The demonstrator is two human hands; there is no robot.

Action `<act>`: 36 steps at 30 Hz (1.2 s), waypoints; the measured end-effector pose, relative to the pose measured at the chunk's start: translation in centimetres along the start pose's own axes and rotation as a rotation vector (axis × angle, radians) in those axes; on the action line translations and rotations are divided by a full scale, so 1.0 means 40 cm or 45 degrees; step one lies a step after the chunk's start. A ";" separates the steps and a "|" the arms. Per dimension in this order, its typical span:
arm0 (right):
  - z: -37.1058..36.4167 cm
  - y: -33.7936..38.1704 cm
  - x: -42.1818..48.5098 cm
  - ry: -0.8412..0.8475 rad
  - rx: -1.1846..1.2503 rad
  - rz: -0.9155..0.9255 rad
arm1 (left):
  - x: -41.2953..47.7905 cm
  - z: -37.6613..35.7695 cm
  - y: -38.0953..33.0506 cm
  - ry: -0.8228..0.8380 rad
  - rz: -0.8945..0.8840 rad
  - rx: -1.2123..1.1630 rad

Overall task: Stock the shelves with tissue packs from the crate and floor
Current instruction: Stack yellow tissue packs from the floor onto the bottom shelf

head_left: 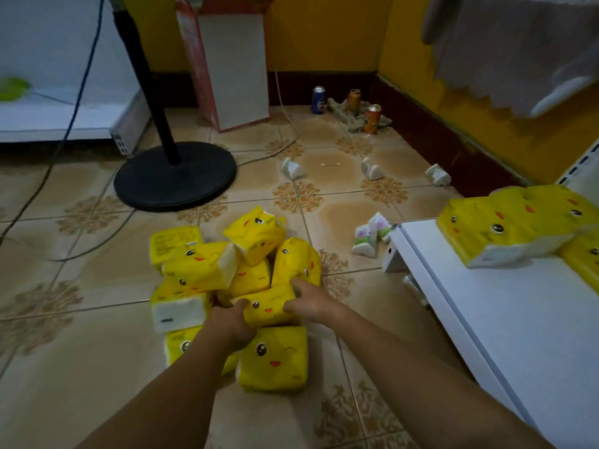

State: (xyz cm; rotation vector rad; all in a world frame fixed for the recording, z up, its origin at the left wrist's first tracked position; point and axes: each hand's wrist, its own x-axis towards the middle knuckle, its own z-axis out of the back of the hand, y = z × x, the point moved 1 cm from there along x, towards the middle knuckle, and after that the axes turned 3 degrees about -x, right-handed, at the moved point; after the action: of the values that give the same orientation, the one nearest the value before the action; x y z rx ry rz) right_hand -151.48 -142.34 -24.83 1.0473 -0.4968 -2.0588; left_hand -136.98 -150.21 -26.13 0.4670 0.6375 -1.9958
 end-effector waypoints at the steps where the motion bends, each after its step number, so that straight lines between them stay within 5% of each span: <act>1: -0.012 0.005 0.006 0.025 0.030 0.001 | 0.003 -0.006 0.004 0.049 -0.020 -0.062; 6: -0.035 0.011 0.036 0.027 0.171 -0.043 | 0.003 0.002 -0.016 0.001 -0.058 -0.280; 16: 0.056 -0.012 -0.001 0.131 1.059 -0.099 | -0.035 0.105 -0.027 -0.333 -0.031 -1.062; 26: 0.196 -0.033 -0.120 -0.202 1.052 0.128 | -0.084 0.188 -0.186 -0.275 -0.357 -1.180; 36: 0.326 -0.165 -0.277 -0.584 0.799 0.053 | -0.157 0.140 -0.435 -0.346 -0.709 -0.996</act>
State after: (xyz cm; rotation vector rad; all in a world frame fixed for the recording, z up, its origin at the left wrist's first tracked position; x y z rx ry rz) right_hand -160.87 -129.55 -15.61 0.8712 -1.4541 -2.1546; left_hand -149.67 -142.26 -13.94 -0.4958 1.3873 -2.0424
